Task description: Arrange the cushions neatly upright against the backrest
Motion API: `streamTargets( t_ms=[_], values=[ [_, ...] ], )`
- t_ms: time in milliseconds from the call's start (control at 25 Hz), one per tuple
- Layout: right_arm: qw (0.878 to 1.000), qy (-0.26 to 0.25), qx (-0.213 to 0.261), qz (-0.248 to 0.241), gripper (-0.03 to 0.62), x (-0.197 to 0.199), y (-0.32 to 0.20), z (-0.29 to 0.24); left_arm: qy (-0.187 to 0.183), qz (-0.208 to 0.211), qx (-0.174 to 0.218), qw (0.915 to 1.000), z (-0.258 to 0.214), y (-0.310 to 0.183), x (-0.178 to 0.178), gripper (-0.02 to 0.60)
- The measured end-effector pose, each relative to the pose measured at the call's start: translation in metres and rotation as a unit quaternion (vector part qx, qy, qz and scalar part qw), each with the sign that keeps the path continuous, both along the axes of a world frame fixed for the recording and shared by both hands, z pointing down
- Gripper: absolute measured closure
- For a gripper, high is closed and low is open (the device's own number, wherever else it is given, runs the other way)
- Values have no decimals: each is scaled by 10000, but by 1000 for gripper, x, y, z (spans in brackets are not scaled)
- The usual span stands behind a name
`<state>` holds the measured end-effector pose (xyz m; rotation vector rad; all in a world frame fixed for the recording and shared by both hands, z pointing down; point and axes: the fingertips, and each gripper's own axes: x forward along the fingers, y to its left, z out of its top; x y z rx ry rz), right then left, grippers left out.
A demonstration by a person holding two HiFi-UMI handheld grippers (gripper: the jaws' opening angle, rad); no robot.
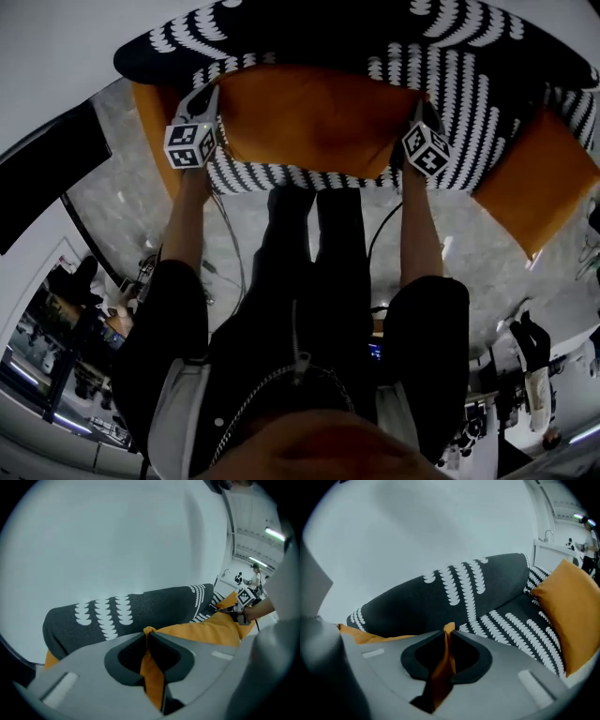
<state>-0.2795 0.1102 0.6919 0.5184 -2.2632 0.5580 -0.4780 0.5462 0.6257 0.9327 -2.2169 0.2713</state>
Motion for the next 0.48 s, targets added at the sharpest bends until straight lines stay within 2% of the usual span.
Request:
streamTargets(
  t_ms=[120,280,480],
  values=[
    [9998,88,85,-127,551,9,22,-28,190,-177,89,9996,-12,30,15,543],
    [9994,115,208,-259,551,16,25,-68,287,-504,276,9979,-35,45,38,543],
    [9965,-91,367,-751,551,-9,55,-93,193,-950,491,9941,-46,86,45,545]
  ],
)
